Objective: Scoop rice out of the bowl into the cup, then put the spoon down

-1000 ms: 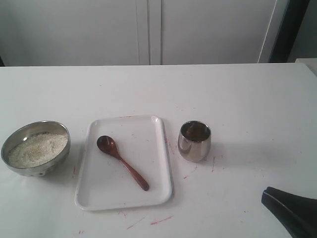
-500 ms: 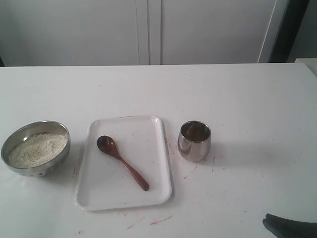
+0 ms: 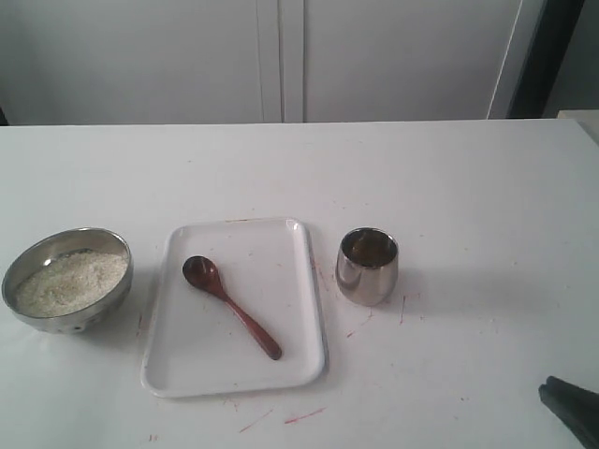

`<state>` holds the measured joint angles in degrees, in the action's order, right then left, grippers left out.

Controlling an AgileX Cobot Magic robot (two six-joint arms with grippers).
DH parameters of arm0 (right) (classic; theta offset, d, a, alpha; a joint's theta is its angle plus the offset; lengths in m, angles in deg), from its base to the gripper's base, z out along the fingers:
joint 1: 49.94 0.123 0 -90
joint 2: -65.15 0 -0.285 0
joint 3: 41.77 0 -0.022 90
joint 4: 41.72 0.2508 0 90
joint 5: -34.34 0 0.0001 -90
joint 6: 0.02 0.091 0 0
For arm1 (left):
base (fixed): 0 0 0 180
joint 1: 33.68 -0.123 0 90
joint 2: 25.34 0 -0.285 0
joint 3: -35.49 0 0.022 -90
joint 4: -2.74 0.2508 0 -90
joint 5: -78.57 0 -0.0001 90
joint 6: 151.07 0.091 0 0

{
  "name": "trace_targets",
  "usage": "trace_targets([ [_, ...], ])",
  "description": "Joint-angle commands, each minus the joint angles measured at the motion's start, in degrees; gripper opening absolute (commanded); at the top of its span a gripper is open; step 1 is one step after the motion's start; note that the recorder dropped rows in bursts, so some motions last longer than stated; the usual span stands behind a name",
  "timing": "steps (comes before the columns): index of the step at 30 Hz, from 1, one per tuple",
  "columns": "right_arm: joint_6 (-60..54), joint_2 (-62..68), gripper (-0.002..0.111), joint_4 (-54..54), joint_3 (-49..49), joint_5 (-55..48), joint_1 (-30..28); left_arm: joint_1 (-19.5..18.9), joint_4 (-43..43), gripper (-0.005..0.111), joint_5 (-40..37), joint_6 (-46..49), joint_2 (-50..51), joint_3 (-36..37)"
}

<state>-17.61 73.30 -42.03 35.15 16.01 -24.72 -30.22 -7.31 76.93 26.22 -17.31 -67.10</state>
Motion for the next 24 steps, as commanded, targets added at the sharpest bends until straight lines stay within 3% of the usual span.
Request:
trace_targets([
  [1,-0.22,-0.36,0.000,-0.44,0.30,0.28,-6.10,0.13,-0.52,0.014,0.29,-0.11,-0.24,-0.19],
  [9,-0.22,-0.36,0.000,-2.05,0.30,0.28,-17.14,0.13,-0.52,0.014,0.29,-0.11,-0.24,-0.19],
  [24,-0.22,-0.36,0.000,-2.30,0.30,0.16,-27.34,0.13,-0.52,0.014,0.29,-0.11,-0.24,-0.19],
])
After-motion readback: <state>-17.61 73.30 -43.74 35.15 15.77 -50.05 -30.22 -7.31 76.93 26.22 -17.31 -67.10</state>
